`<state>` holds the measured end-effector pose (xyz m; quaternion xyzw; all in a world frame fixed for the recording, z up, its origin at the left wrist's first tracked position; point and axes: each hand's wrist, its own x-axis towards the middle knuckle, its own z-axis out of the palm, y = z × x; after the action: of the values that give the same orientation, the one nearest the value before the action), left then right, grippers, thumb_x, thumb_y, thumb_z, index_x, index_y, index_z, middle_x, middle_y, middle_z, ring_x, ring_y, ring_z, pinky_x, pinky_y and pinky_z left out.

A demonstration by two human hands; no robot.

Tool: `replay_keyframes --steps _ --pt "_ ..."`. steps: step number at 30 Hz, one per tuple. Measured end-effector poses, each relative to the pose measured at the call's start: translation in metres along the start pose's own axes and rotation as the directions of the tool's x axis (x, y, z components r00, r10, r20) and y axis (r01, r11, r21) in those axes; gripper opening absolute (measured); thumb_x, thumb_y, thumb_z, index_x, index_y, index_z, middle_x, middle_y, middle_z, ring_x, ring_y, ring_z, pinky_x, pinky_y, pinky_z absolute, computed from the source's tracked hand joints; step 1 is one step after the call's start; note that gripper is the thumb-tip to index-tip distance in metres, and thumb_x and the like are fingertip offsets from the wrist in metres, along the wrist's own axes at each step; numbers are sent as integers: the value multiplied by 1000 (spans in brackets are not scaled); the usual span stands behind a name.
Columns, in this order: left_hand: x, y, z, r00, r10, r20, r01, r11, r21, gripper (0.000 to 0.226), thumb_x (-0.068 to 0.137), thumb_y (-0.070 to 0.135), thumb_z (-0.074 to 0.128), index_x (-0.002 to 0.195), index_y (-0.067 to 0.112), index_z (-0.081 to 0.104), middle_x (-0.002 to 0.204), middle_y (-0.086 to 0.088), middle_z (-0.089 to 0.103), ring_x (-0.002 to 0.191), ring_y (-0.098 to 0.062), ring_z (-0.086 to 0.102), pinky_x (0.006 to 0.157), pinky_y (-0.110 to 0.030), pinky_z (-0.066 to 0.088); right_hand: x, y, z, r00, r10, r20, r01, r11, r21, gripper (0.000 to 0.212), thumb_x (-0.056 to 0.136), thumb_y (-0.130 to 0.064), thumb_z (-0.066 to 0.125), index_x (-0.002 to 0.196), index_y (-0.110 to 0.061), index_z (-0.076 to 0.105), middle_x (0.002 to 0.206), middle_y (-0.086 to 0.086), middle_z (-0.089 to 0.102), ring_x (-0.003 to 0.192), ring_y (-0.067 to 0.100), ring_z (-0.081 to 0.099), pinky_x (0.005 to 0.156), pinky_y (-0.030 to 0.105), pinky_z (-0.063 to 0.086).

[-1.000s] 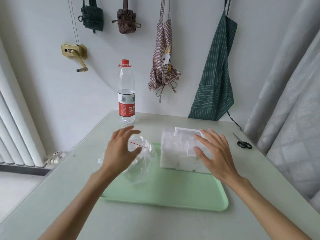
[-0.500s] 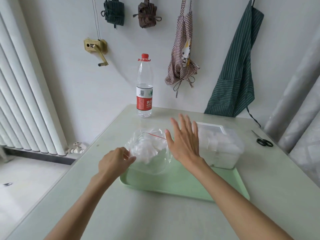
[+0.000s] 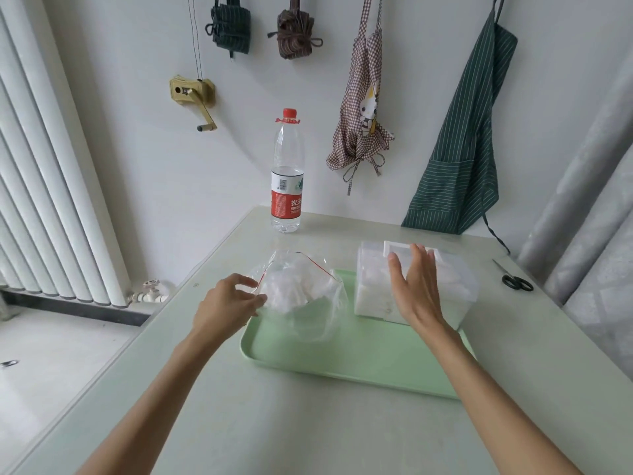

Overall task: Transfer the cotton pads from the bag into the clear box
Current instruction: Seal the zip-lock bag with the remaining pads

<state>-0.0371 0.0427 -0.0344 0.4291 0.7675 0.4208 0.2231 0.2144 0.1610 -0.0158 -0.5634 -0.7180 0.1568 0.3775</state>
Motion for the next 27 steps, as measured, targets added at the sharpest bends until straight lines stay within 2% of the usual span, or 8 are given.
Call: replay_keyframes --steps 2,5,10,14,16,21,25,27 --pt "-5 5 -3 998 -9 69 22 984 -179 23 81 22 71 101 23 61 88 4 74 81 -15 70 72 -34 56 -11 -15 7 988 -118 -105 113 992 -48 55 98 -40 38 143 -9 32 151 8 31 143 19 18 116 32 16" --pt "-6 9 -7 998 10 63 7 965 -261 17 81 17 71 97 19 65 89 -1 73 81 -18 70 66 -29 54 -27 -45 29 980 -181 89 189 977 -95 53 90 -50 50 130 -16 48 130 2 46 125 19 39 97 33 37" --pt "7 22 -9 999 35 -29 -40 978 -203 16 77 8 72 78 21 64 94 -3 69 72 -19 68 72 -37 59 -10 -64 48 935 -291 202 352 833 -427 26 90 -25 54 114 -15 61 118 5 50 113 25 48 84 35 44" --pt "14 31 -31 901 75 -428 -109 992 -56 9 77 20 69 78 28 64 92 8 70 82 -24 68 82 -37 53 4 -74 21 959 -283 -36 269 939 -216 7 87 -22 61 89 -21 67 95 -1 66 84 23 61 64 28 39" --pt "-1 22 -35 862 107 -496 -108 994 27 9 78 29 70 85 28 64 93 8 70 86 -21 66 76 -32 49 -4 -63 3 901 -408 -148 388 910 -144 4 80 -27 72 79 -25 68 79 -8 65 65 10 50 56 24 31" --pt "-58 -21 -14 992 30 -120 -8 984 180 20 81 47 64 90 29 60 71 14 70 69 -11 68 65 -28 50 -62 7 -10 826 -561 51 562 816 -135 13 71 -28 81 80 -31 71 71 -19 57 58 0 45 52 12 30" --pt "-88 -36 -6 972 -93 214 158 938 -310 20 85 17 68 103 18 60 81 -4 75 68 -14 72 55 -22 51 -96 48 -9 842 -514 163 533 838 -113 24 74 -20 80 90 -35 72 83 -22 64 63 -8 47 58 11 35" --pt "-92 -35 -5 969 -124 211 204 888 -412 21 82 9 70 101 12 62 84 -10 75 70 -15 72 58 -21 54 -99 51 -12 886 -456 84 460 886 -49 21 74 -20 79 89 -34 73 80 -23 61 57 -4 49 56 12 39"
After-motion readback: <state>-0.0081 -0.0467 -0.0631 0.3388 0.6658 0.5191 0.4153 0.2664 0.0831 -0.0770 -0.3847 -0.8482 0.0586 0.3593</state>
